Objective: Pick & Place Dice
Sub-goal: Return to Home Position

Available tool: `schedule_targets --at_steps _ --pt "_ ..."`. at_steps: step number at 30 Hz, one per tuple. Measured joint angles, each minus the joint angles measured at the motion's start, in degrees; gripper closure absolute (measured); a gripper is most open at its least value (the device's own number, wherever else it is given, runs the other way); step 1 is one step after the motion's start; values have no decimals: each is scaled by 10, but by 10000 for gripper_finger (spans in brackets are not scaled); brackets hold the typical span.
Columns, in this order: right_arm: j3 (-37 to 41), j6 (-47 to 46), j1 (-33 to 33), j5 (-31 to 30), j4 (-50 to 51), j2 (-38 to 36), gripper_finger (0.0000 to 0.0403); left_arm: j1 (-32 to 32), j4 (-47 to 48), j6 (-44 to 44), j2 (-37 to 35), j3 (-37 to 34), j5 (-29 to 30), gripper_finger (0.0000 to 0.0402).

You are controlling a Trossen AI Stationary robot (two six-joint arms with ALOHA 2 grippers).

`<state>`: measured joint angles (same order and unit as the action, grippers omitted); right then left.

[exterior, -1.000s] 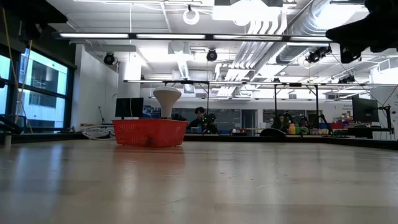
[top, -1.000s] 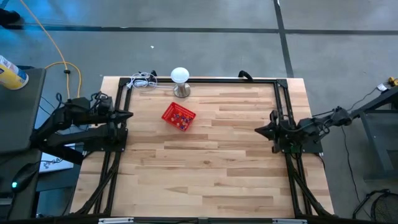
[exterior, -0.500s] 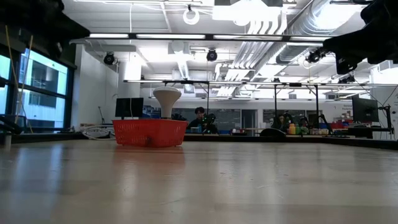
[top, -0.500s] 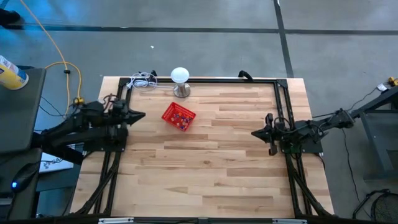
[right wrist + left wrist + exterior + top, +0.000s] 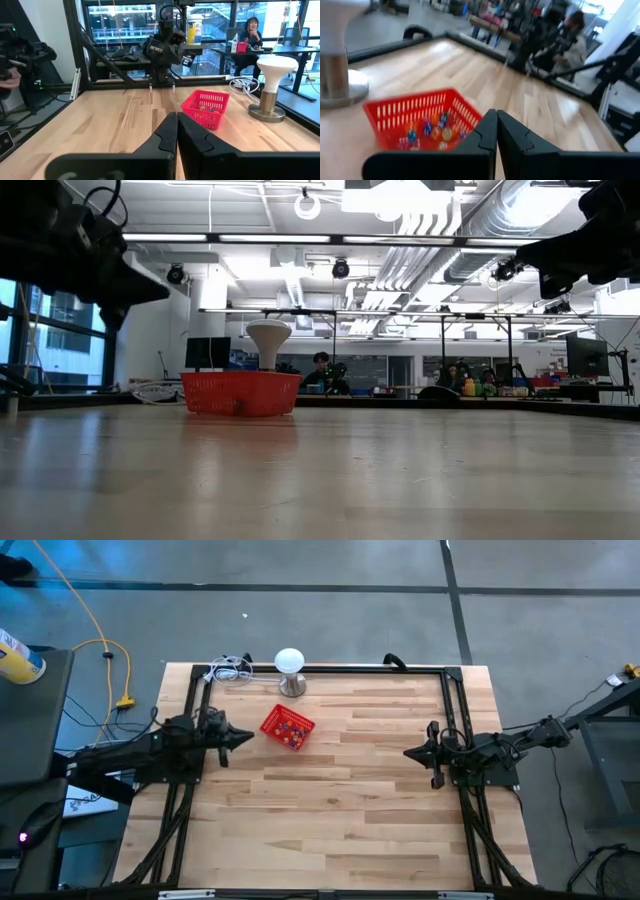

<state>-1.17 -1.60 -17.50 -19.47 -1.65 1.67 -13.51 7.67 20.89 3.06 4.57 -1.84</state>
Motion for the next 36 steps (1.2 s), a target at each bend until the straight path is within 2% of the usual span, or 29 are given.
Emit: schedule_targets --at_steps 6,14,23,36 --pt "0 -4 0 0 0 0 402 12 -64 -72 12 -20 -27 399" --pt "1 -8 0 2 -3 0 402 18 -72 -134 12 -21 -29 399" --pt "1 -7 0 2 -3 0 402 18 -72 -153 12 -21 -23 399" --pt "1 -7 0 2 -3 0 402 18 -73 -131 12 -21 -23 399"
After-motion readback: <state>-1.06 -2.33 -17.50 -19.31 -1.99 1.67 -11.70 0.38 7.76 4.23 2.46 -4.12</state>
